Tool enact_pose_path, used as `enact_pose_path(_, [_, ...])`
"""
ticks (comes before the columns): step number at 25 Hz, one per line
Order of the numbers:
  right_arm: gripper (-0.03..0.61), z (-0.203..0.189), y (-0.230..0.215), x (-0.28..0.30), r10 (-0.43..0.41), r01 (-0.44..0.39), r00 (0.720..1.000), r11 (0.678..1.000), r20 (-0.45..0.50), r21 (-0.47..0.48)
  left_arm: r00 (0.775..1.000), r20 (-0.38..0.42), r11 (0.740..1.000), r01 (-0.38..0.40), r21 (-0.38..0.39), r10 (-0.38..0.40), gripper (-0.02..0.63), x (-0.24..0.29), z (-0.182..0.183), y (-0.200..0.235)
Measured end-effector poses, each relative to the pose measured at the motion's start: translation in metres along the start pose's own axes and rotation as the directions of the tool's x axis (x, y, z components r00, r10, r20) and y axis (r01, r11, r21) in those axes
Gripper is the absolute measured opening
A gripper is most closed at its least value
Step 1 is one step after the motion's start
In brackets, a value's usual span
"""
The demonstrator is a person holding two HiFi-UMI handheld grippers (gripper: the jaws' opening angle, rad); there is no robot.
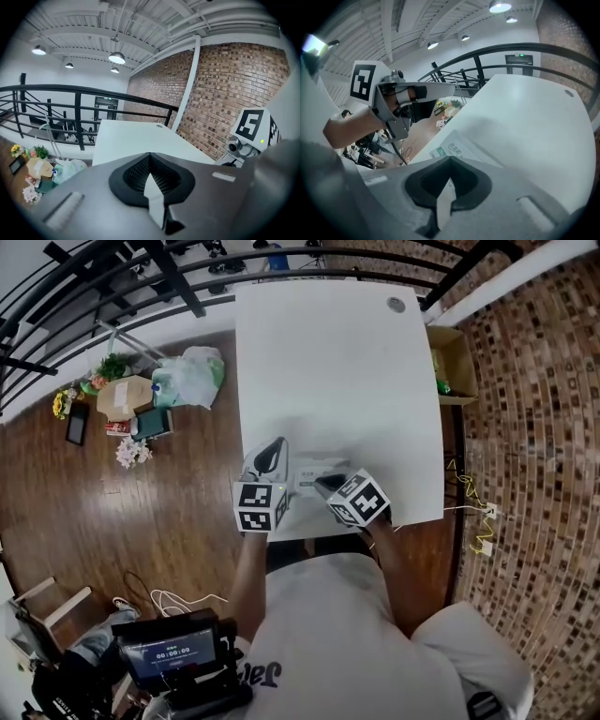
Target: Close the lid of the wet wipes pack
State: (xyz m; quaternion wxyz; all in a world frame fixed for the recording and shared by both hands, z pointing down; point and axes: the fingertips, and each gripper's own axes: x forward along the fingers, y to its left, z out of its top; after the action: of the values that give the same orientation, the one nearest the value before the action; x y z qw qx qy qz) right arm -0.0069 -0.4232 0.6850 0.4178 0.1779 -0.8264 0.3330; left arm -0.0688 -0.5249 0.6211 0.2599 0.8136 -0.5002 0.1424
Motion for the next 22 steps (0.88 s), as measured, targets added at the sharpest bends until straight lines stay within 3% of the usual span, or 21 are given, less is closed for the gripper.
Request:
enact_pose_path(15, [-0.009,-0.023,-0.01,0.021,-0.038,0.04,0.996,0.999,-0.078,0.021,1.0,-0.012,1.0,0.001,0.026,-0.001,0.015,-0.002,-0.007,-0.003])
enact_pose_path(22, [-0.009,-0.023,-0.011,0.024,-0.075,0.073,0.991,0.997,-0.107,-0.016,1.0,-0.006,1.0,-0.001,0.029,0.002,0.015,-0.011,-0.01,0.0])
